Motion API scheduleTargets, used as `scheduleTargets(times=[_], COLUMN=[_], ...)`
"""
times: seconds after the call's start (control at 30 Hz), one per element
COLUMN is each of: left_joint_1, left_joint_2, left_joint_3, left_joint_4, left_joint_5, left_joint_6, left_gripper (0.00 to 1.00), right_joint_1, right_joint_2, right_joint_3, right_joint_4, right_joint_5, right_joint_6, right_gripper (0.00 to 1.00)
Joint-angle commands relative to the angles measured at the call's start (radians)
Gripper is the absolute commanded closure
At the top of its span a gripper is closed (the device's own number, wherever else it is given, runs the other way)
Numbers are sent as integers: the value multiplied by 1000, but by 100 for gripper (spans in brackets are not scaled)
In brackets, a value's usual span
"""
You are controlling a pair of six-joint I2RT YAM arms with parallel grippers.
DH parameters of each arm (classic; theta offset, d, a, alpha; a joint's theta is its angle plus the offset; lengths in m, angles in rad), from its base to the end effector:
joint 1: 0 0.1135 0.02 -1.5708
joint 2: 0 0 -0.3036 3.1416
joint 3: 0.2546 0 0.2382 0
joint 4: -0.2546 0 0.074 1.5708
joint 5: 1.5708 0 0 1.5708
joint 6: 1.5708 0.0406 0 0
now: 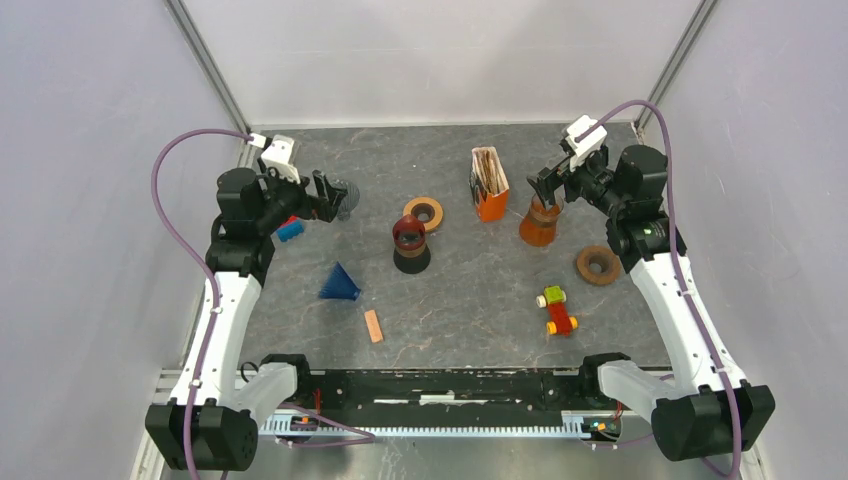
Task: Place the coffee filter in the dripper
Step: Move the coffee server to the center of the board.
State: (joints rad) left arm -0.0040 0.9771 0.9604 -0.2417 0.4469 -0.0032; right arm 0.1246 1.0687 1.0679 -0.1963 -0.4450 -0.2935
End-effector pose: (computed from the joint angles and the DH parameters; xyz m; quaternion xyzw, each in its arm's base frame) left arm 0.1885 -0.0183 0.3930 0.1355 0.7726 -0.1777 0.5943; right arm 0.2091 0.0438 0.4178 -0.2934 0.7087 0.1179 0.6307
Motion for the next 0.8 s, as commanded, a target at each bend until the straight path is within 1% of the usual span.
scheduleTargets(times=[0.0, 0.2, 0.27, 0.33, 0.4, 0.43, 0.5, 0.6, 0.63, 0.67, 0.77], left_joint_1=[1, 2, 2, 2, 1, -2, -53, -227, -265, -278, -305], left_joint_2=[-4, -5, -11, -17, -16, -12, 9, 96, 127, 165, 287], left_joint_3=[8, 26, 28, 20, 6, 3, 23, 88, 104, 117, 185], left_joint_4=[47, 16, -4, -16, -17, -25, -74, -190, -205, -207, -242], left_joint_5=[-17, -102, -76, -2, 22, 34, -7, -199, -228, -237, -196], left_joint_6=[-29, -24, -12, 2, 2, 39, 95, 225, 231, 220, 176], left_gripper=[0, 0, 0, 0, 0, 0, 3, 4, 4, 6, 12], right_joint_1=[4, 5, 4, 4, 4, 4, 4, 4, 4, 4, 4], right_joint_2=[-7, -12, -19, -27, -31, -32, -37, -51, -57, -63, -83], right_joint_3=[-3, -4, -14, -29, -44, -50, -70, -136, -154, -171, -193], right_joint_4=[30, 16, 14, 13, 12, 7, -4, 10, 16, 19, 6], right_joint_5=[6, -16, -36, -55, -73, -91, -145, -191, -191, -189, -188], right_joint_6=[-8, -21, -32, -40, -46, -56, -82, -107, -108, -109, -122], right_gripper=[2, 2, 2, 2, 2, 2, 2, 2, 2, 2, 2])
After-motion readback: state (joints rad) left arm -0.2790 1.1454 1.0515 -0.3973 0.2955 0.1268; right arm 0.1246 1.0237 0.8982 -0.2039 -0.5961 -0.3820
